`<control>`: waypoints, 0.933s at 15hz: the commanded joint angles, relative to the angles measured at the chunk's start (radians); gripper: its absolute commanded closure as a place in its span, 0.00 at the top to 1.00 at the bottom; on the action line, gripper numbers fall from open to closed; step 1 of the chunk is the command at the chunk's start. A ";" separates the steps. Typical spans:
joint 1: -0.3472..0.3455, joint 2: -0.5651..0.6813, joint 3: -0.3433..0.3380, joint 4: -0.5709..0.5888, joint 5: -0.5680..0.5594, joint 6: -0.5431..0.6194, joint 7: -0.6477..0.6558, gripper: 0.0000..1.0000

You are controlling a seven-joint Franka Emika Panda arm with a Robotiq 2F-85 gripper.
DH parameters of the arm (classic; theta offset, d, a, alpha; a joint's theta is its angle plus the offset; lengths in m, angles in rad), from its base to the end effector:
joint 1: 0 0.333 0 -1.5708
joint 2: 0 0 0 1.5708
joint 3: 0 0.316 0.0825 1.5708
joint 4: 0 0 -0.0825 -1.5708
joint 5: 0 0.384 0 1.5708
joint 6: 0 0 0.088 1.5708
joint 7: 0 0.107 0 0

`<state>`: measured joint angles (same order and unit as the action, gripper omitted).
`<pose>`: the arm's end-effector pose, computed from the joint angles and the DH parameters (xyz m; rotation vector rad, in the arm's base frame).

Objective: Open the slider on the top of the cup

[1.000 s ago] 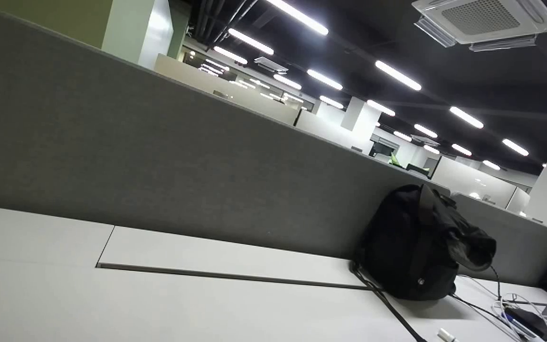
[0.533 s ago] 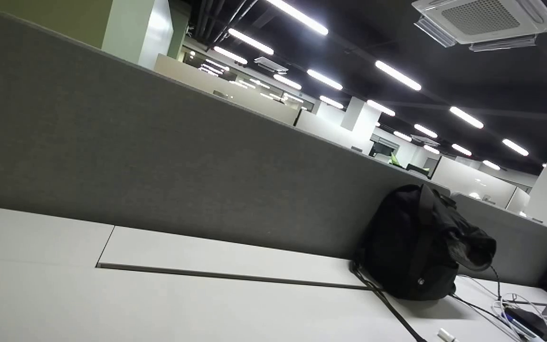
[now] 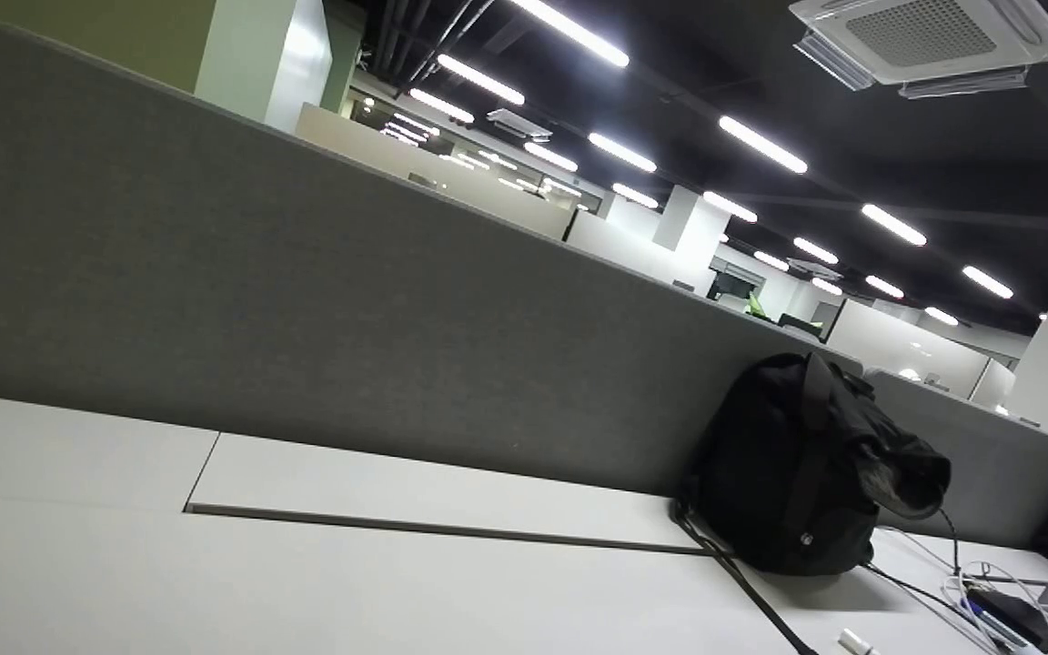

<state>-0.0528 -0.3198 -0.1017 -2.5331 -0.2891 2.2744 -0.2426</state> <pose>0.4248 -0.0730 0.3933 2.9118 0.4002 0.0339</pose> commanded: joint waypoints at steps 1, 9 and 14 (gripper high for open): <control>-0.035 0.146 0.026 0.025 -0.085 0.150 0.088 0.11; -0.039 0.246 0.029 0.035 -0.110 0.170 0.143 0.01; -0.039 0.246 0.028 0.040 -0.110 0.169 0.144 0.01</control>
<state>-0.0930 -0.0739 -0.0728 -2.4938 -0.4000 2.4450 -0.0980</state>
